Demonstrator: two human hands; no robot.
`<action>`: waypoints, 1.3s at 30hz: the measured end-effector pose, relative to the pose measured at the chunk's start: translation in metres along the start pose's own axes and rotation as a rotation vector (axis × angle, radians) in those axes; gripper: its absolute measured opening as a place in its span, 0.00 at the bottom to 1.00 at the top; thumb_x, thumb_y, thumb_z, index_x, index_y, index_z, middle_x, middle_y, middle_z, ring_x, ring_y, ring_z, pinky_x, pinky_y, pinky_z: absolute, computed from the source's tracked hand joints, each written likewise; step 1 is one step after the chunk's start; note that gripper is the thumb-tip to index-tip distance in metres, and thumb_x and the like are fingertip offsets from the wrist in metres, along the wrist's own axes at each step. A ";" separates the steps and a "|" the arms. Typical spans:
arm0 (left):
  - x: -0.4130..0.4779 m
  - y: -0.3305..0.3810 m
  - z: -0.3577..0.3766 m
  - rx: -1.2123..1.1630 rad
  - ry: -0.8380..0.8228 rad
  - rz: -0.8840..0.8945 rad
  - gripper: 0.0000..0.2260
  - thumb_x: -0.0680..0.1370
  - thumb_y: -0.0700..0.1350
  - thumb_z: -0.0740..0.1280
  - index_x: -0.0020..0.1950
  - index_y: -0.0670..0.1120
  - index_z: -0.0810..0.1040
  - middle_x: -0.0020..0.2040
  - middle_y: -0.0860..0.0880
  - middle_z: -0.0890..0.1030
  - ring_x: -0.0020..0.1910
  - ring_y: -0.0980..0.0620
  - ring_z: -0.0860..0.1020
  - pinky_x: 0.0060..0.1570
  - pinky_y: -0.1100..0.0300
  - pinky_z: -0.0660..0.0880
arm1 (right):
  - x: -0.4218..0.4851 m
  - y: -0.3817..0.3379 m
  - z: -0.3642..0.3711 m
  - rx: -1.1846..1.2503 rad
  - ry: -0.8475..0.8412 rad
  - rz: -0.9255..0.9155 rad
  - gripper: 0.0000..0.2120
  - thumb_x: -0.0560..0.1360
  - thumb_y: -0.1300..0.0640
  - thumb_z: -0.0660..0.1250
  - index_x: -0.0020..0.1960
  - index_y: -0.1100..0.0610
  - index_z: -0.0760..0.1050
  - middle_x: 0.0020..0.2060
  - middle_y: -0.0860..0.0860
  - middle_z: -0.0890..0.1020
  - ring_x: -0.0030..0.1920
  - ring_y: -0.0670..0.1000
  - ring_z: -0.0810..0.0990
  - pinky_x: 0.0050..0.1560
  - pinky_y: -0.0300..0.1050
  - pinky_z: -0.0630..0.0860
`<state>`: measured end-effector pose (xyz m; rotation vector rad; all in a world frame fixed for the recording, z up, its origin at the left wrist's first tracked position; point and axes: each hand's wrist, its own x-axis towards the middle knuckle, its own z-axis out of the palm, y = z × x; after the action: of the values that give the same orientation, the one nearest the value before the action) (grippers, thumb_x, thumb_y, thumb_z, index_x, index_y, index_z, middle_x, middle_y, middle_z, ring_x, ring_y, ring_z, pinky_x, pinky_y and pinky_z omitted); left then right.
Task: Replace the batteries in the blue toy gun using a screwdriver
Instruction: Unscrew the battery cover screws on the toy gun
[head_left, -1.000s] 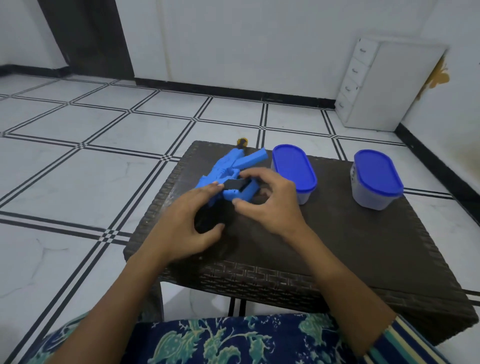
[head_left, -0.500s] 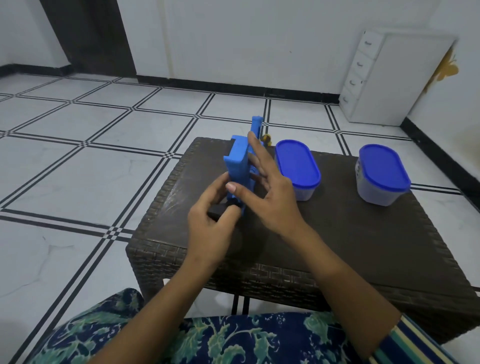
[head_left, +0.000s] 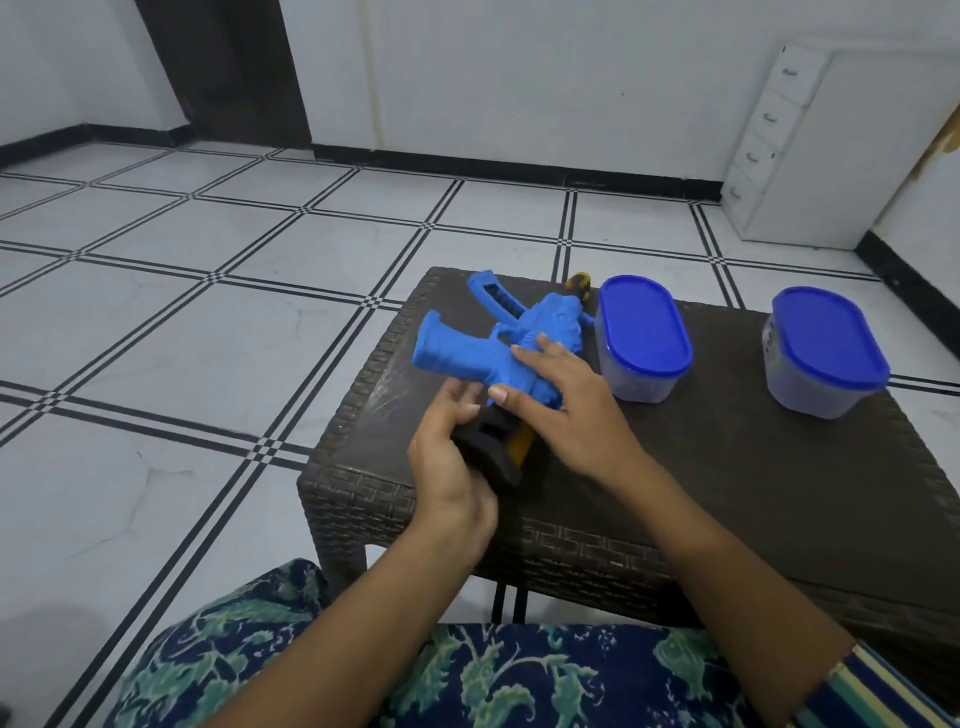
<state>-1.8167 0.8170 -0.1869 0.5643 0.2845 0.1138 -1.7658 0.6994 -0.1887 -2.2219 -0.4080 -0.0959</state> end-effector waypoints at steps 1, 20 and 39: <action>-0.001 0.000 0.000 -0.051 -0.007 -0.043 0.17 0.72 0.36 0.56 0.59 0.39 0.76 0.54 0.43 0.81 0.55 0.44 0.79 0.62 0.44 0.72 | 0.000 -0.001 0.001 -0.026 0.022 0.024 0.31 0.73 0.40 0.70 0.72 0.50 0.70 0.76 0.53 0.63 0.77 0.51 0.57 0.76 0.51 0.56; -0.004 0.008 -0.004 0.053 -0.022 -0.441 0.20 0.77 0.50 0.64 0.64 0.40 0.75 0.50 0.40 0.83 0.50 0.43 0.82 0.54 0.49 0.78 | 0.008 -0.007 -0.010 0.893 0.097 0.641 0.13 0.73 0.57 0.74 0.55 0.58 0.79 0.47 0.55 0.85 0.37 0.51 0.81 0.33 0.38 0.77; 0.025 0.091 -0.039 1.627 -0.216 0.741 0.13 0.70 0.48 0.60 0.50 0.51 0.79 0.43 0.54 0.81 0.42 0.55 0.78 0.43 0.51 0.77 | 0.017 -0.007 0.000 0.982 0.126 0.760 0.15 0.70 0.49 0.70 0.54 0.53 0.79 0.43 0.57 0.80 0.43 0.54 0.78 0.41 0.45 0.76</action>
<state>-1.8066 0.9181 -0.1745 2.2745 -0.1322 0.5487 -1.7520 0.7078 -0.1805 -1.2575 0.4136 0.3096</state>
